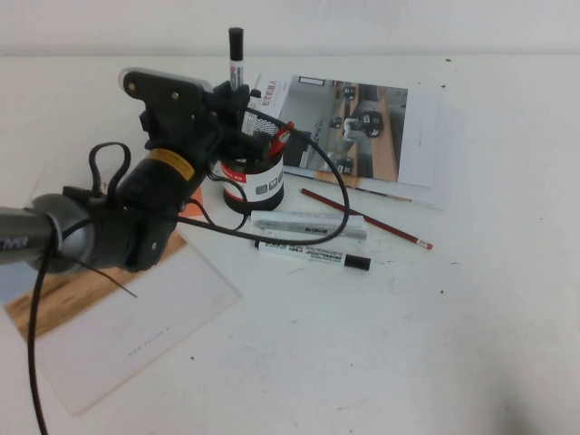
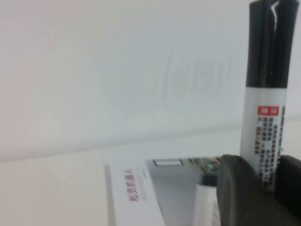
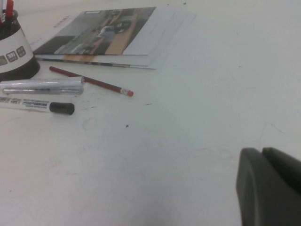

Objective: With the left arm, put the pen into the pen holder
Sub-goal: Place the pen onto the pen holder

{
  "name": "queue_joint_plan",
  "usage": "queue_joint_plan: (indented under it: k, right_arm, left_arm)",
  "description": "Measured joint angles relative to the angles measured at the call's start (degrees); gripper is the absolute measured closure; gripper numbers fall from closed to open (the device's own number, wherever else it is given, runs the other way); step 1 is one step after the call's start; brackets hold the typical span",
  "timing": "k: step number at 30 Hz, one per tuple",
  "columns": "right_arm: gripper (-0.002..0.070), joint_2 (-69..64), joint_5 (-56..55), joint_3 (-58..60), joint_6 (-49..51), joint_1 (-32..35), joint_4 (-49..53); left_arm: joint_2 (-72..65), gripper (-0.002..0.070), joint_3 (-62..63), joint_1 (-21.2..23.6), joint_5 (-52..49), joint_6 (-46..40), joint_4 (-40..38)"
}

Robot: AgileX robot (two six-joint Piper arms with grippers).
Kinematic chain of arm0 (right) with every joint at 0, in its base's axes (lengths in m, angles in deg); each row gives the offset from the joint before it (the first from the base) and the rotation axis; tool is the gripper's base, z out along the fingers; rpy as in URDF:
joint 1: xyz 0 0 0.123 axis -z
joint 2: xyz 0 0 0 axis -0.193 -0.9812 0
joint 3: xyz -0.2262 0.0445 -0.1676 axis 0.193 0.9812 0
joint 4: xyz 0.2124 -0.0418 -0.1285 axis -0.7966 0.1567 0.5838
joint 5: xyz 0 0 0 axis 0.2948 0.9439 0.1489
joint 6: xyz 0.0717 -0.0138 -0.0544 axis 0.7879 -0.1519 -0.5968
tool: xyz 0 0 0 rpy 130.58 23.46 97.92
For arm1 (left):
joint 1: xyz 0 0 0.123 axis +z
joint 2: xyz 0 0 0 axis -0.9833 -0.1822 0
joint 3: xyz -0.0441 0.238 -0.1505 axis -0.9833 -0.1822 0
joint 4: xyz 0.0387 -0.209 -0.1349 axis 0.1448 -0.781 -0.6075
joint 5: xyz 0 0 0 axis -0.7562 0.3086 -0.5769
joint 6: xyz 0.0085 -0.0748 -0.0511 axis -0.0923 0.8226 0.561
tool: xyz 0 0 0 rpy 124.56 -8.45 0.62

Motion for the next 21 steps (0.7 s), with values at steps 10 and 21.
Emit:
queue_joint_plan:
  k: [10,21]
  right_arm:
    - [0.0698,0.00,0.00,0.00,0.00,0.00,0.00]
    - [0.0698,0.00,0.00,0.00,0.00,0.00,0.00]
  left_arm:
    - [-0.30,0.0437,0.00,0.00,-1.79,0.57,3.57]
    - [5.48,0.0335,-0.11,0.00,-14.99,-0.38,3.86]
